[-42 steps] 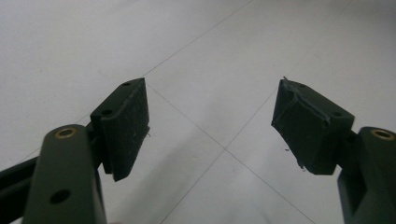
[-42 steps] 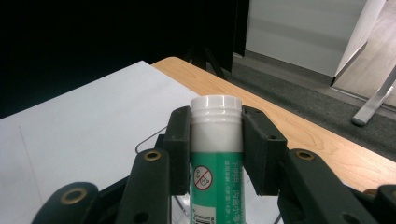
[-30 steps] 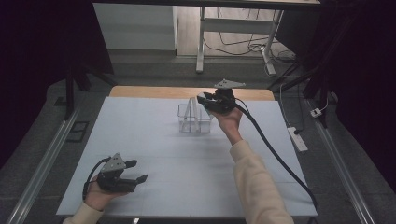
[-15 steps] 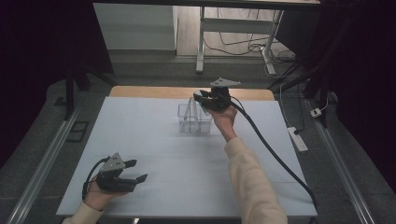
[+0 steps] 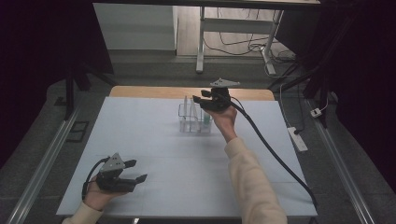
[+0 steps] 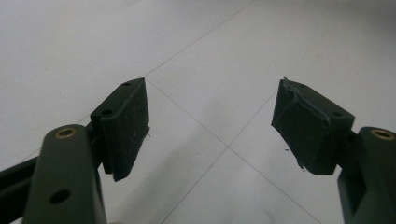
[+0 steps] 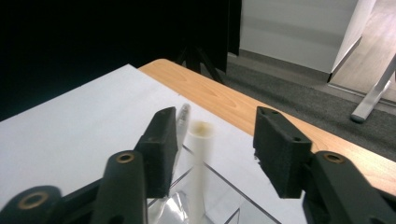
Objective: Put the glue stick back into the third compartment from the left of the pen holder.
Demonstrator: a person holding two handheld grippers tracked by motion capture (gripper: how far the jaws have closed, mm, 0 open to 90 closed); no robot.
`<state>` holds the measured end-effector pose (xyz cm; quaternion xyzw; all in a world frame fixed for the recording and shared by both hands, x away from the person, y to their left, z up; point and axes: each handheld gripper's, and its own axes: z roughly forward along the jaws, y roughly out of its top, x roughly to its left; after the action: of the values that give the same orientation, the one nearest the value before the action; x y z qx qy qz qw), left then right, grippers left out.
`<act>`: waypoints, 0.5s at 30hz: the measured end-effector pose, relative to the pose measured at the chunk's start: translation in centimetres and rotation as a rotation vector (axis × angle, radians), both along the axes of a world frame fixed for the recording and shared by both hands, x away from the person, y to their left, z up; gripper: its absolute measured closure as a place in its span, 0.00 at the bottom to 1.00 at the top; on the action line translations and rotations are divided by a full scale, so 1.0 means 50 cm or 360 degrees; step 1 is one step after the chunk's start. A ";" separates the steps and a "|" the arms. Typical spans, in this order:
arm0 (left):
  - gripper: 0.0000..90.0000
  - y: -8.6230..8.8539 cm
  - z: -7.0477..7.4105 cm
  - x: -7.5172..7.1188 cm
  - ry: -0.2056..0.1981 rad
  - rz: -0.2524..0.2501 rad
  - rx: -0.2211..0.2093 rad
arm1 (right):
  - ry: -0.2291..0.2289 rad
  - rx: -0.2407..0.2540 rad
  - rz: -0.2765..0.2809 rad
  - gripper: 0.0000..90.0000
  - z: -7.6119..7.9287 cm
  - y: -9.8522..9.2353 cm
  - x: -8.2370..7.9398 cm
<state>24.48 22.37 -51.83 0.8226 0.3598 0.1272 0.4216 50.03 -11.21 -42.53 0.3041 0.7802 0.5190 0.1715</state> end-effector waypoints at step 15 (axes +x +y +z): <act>0.30 0.000 0.000 0.000 -0.0001 0.0002 0.0004 | -0.0013 -0.0083 0.0056 0.51 0.010 -0.005 -0.025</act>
<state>24.49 22.35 -51.82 0.8228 0.3600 0.1281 0.4207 48.80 -11.44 -42.05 0.2837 0.7980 0.5025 0.1735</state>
